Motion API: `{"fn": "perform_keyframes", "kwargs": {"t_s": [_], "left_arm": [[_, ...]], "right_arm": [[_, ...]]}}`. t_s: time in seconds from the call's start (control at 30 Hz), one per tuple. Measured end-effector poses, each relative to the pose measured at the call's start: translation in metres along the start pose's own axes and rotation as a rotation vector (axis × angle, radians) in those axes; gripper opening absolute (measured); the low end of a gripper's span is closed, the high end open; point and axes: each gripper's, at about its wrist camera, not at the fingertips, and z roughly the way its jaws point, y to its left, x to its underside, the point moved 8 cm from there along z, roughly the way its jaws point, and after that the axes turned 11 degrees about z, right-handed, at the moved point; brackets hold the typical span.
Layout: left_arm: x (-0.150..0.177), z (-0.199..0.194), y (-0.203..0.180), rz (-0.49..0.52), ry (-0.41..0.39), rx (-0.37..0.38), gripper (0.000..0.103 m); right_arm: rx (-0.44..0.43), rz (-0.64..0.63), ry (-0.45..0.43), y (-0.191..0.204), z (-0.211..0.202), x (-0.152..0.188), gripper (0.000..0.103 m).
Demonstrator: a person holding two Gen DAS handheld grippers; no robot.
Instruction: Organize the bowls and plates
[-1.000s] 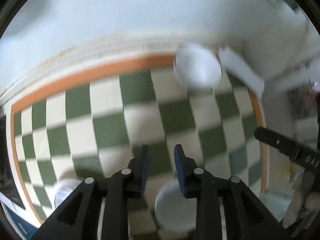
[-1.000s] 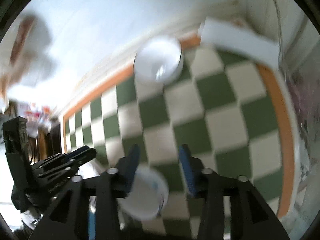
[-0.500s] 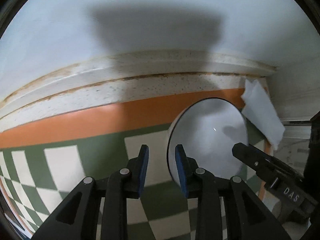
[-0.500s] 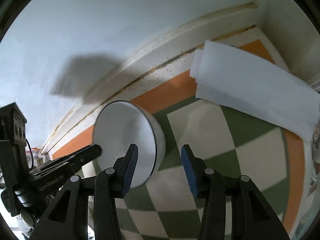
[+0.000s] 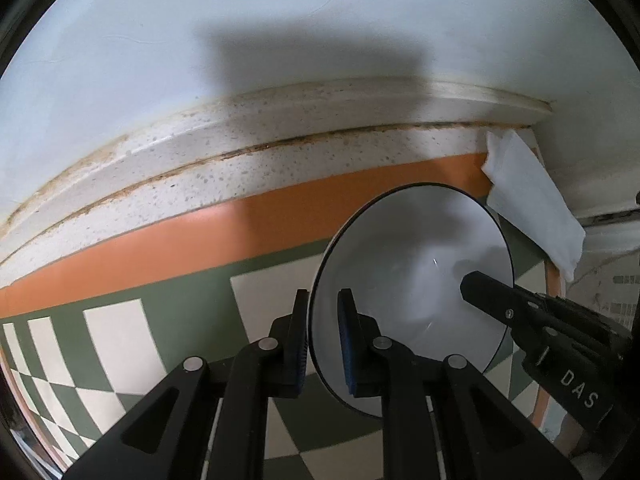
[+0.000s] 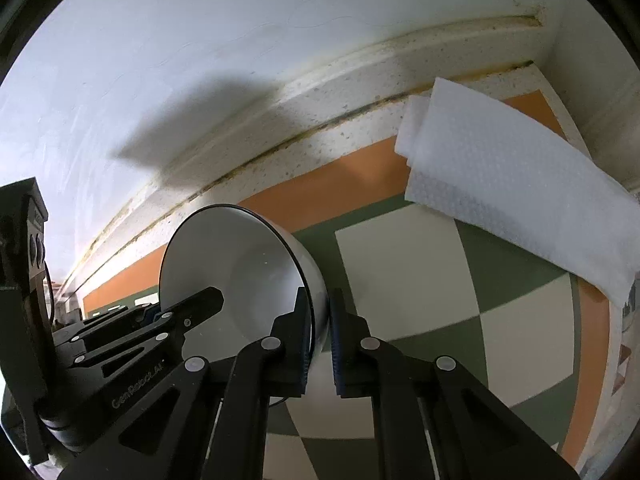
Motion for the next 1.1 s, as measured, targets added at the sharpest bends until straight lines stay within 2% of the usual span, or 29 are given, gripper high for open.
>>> {"fn": "perform_keyframes", "kwargs": {"t_s": [0.27,0.57,0.9,1.1], "left_arm": [[0.042,-0.054,-0.014,0.032,-0.089,-0.038,0.012],[0.093,-0.122,-0.016,0.051,-0.17,-0.043,0.012],[0.156,-0.154,-0.03,0.056,-0.19,-0.039,0.012],[0.192,-0.158,-0.033,0.043,-0.178,-0.037,0.012]], "right_arm": [[-0.023,-0.051,-0.026,0.016,-0.03,0.043,0.01],[-0.076,-0.095,-0.058,0.031,-0.086,0.116,0.01],[-0.101,-0.133,-0.06,0.02,-0.139,0.191,0.01],[-0.112,-0.144,-0.049,0.018,-0.149,0.232,0.01]]}}
